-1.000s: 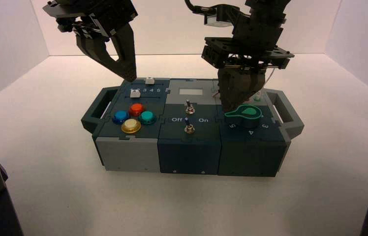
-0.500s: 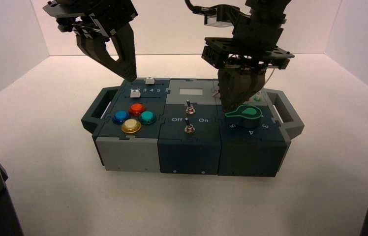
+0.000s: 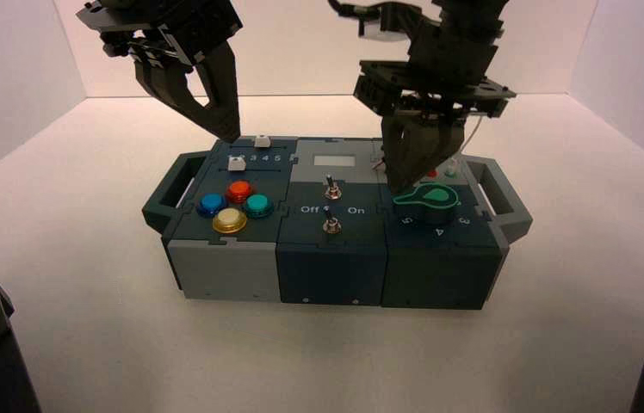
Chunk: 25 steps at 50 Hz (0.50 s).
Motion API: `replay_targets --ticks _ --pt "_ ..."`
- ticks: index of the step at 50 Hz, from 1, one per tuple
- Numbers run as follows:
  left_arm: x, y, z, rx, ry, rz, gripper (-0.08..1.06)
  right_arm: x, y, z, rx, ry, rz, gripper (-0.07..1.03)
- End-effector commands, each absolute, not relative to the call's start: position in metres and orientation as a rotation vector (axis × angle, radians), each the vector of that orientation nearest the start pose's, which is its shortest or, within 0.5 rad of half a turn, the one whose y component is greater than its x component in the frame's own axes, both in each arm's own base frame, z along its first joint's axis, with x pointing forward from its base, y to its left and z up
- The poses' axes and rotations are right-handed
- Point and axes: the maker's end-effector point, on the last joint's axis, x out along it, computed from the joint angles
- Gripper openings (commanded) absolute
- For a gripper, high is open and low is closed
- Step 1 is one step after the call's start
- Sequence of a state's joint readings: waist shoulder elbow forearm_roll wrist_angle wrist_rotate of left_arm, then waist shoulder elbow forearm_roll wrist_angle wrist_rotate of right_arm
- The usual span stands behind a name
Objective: Turn the knob to position 5.
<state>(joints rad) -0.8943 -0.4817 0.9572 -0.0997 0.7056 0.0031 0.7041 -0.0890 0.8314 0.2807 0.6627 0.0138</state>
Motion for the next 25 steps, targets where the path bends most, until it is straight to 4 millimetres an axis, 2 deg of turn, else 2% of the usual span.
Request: replay_targets --ticks 1,12,25 --pt "0.148 -0.203 0.124 0.441 1.121 -0.808 -0.03 0.210 0.219 0.078 -0.166 1.355 0.584 -0.02" --pt "0.151 -0.202 0.125 0.459 1.104 -0.807 -0.03 0.213 0.216 0.098 -0.164 1.302 0.594 -0.02" --pt "0.151 -0.200 0.123 0.465 1.082 -0.808 -0.03 0.194 0.200 0.105 -0.176 1.302 0.602 -0.02"
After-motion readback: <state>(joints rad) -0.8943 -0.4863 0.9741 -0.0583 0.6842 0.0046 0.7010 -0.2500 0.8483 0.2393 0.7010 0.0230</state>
